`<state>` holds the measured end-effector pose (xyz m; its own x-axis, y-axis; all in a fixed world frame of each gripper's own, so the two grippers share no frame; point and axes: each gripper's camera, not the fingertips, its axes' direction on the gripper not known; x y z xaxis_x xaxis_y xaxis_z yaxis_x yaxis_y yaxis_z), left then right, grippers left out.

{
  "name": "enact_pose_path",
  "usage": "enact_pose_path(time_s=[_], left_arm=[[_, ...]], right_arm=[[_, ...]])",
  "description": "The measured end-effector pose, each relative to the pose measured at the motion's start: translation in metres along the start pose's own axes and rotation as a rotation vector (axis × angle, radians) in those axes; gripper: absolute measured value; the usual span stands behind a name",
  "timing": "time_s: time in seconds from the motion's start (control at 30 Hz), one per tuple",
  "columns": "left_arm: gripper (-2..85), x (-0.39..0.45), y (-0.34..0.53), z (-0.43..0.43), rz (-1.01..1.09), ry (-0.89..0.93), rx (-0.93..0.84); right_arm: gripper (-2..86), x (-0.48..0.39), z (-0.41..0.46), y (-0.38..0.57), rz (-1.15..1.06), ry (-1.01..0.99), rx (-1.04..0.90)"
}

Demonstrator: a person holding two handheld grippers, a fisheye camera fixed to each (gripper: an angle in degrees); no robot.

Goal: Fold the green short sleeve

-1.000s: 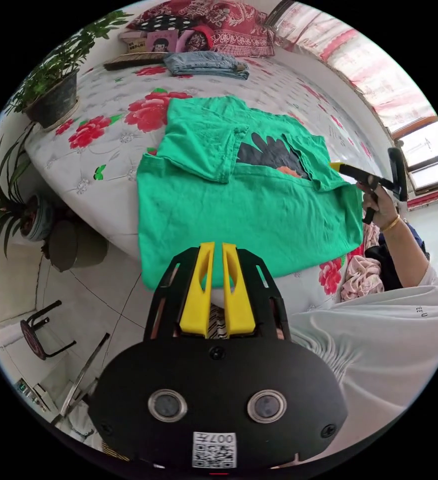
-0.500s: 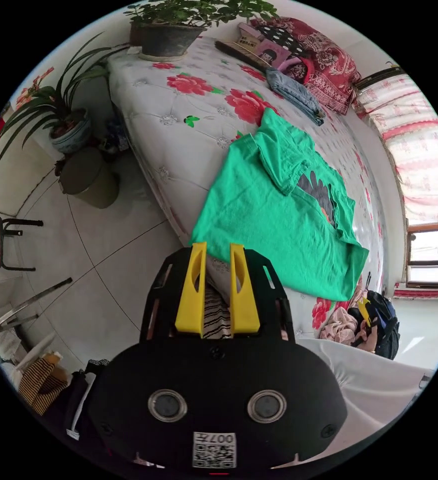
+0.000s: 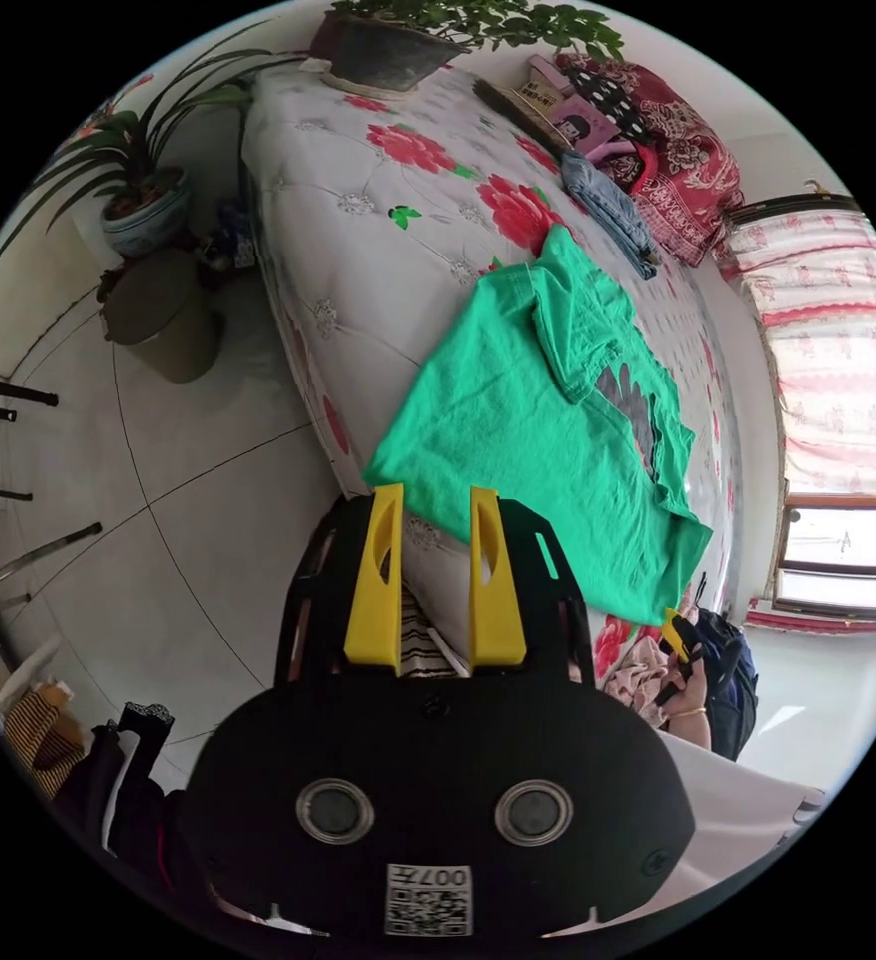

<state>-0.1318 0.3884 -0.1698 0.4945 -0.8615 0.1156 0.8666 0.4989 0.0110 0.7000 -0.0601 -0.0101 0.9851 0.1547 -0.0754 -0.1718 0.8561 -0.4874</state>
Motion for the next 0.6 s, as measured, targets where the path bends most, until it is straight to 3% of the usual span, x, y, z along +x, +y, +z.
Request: enact_pose_path(time_s=[0.6], left_arm=[[10.3,-0.036,-0.006,-0.017,-0.073,0.09,-0.048]], right_arm=[[3.5,0.016,-0.026,0.005,0.095,-0.002,-0.003]])
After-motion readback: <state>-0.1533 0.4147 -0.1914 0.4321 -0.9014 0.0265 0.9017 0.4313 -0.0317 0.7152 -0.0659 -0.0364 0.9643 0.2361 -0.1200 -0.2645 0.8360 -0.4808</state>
